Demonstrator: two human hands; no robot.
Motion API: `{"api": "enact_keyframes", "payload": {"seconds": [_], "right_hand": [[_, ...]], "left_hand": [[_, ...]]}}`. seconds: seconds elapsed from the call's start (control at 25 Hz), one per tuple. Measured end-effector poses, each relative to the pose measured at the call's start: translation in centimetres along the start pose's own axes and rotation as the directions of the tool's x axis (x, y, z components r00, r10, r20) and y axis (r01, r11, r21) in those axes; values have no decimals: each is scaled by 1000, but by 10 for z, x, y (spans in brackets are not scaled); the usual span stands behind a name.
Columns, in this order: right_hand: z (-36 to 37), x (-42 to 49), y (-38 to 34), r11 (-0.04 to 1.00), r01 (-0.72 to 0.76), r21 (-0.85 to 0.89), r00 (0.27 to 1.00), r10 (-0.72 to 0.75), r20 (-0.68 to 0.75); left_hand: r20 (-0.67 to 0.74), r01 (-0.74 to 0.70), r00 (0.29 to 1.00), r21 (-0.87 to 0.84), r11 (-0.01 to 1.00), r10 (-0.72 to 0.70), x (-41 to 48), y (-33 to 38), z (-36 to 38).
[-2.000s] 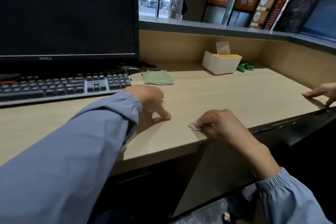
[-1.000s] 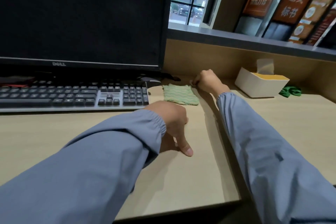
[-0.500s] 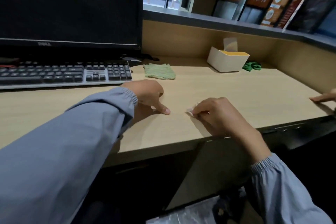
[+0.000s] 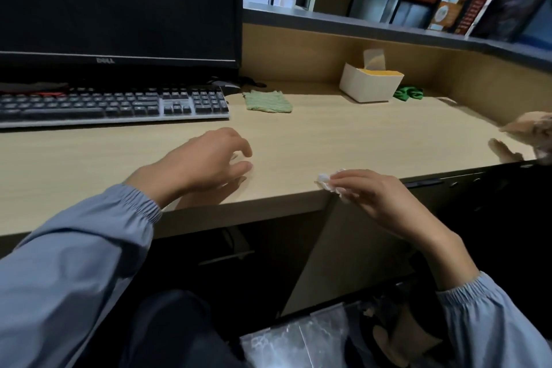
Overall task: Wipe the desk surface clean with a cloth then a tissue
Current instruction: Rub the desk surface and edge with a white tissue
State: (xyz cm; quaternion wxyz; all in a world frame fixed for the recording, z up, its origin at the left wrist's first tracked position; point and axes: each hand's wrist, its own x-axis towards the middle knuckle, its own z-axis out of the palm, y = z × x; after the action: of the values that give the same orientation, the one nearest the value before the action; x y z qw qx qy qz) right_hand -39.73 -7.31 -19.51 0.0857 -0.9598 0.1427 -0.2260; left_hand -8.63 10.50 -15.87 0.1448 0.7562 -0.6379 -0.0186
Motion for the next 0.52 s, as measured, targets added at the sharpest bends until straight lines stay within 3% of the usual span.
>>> {"api": "enact_keyframes", "payload": {"seconds": [0.24, 0.52], "right_hand": [[8, 7, 8, 968, 187, -166, 975, -204, -93], [11, 16, 8, 984, 180, 1, 980, -179, -93]], "left_hand": [[-45, 12, 999, -10, 1000, -13, -43, -11, 5], [-66, 65, 995, -56, 996, -69, -56, -23, 10]]}}
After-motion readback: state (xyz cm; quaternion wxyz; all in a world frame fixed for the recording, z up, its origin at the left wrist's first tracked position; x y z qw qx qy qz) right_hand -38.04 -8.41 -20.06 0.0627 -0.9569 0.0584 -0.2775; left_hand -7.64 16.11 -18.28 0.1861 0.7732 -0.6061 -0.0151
